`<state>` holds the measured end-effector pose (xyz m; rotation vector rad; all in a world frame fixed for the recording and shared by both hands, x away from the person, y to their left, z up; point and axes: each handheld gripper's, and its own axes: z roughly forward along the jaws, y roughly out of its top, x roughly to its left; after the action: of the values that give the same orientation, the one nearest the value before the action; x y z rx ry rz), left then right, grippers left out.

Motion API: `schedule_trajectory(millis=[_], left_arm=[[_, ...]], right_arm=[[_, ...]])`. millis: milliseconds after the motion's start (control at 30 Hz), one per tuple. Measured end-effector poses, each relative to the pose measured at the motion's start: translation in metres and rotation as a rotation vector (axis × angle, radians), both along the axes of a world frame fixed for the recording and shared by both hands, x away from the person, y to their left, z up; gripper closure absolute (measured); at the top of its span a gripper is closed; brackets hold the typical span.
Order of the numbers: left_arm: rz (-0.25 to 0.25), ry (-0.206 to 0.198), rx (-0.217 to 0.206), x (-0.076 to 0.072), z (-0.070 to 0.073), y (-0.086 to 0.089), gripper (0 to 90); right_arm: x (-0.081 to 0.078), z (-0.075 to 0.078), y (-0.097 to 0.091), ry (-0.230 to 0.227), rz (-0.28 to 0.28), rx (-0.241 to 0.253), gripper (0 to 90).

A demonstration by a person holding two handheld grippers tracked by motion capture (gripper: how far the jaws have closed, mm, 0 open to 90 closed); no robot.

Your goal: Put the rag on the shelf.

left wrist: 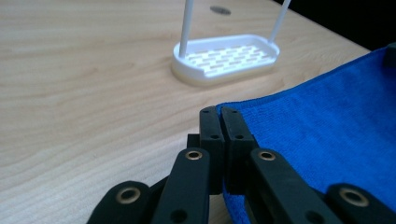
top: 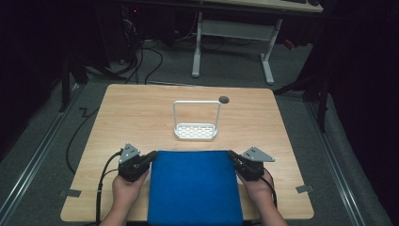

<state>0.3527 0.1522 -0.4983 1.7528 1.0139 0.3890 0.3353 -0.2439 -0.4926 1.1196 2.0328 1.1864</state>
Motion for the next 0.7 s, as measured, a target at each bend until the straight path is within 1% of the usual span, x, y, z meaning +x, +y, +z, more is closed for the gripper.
schedule_trajectory(millis=[33, 100, 233, 267, 333, 367, 467, 500, 533, 567, 700], left_arm=[[0.0, -0.009, -0.01, -0.002, 0.003, 0.001, 88.9], [0.005, -0.037, -0.009, -0.005, 0.009, 0.002, 88.9], [0.006, -0.072, -0.037, -0.009, 0.021, 0.004, 89.0], [0.007, -0.078, -0.047, -0.01, 0.024, 0.005, 89.1], [0.011, -0.095, -0.046, -0.011, 0.029, 0.005, 89.1], [0.014, -0.098, -0.053, -0.01, 0.032, 0.006, 89.1], [0.021, -0.108, -0.095, -0.011, 0.04, 0.009, 89.2], [0.022, -0.114, -0.099, -0.011, 0.043, 0.009, 89.2], [0.02, -0.122, -0.092, -0.011, 0.048, 0.009, 89.2], [0.019, -0.134, -0.089, -0.011, 0.052, 0.009, 89.2], [0.015, -0.18, -0.086, -0.01, 0.071, 0.007, 89.2]], right_arm=[[-0.001, 0.002, 0.0, -0.01, 0.002, 0.005, 88.8], [-0.002, 0.008, -0.001, -0.037, -0.002, 0.024, 88.8], [-0.005, 0.018, -0.002, -0.075, -0.015, 0.061, 88.8], [-0.006, 0.021, -0.003, -0.084, -0.018, 0.063, 88.8], [-0.008, 0.027, -0.003, -0.103, -0.022, 0.076, 88.8], [-0.009, 0.03, -0.003, -0.114, -0.026, 0.082, 88.8], [-0.01, 0.039, -0.003, -0.137, -0.028, 0.087, 88.8], [-0.009, 0.042, -0.003, -0.144, -0.029, 0.092, 88.8], [-0.009, 0.045, -0.003, -0.148, -0.032, 0.1, 88.8], [-0.008, 0.048, -0.003, -0.151, -0.034, 0.11, 88.8], [-0.006, 0.06, -0.001, -0.181, -0.029, 0.126, 88.9]])
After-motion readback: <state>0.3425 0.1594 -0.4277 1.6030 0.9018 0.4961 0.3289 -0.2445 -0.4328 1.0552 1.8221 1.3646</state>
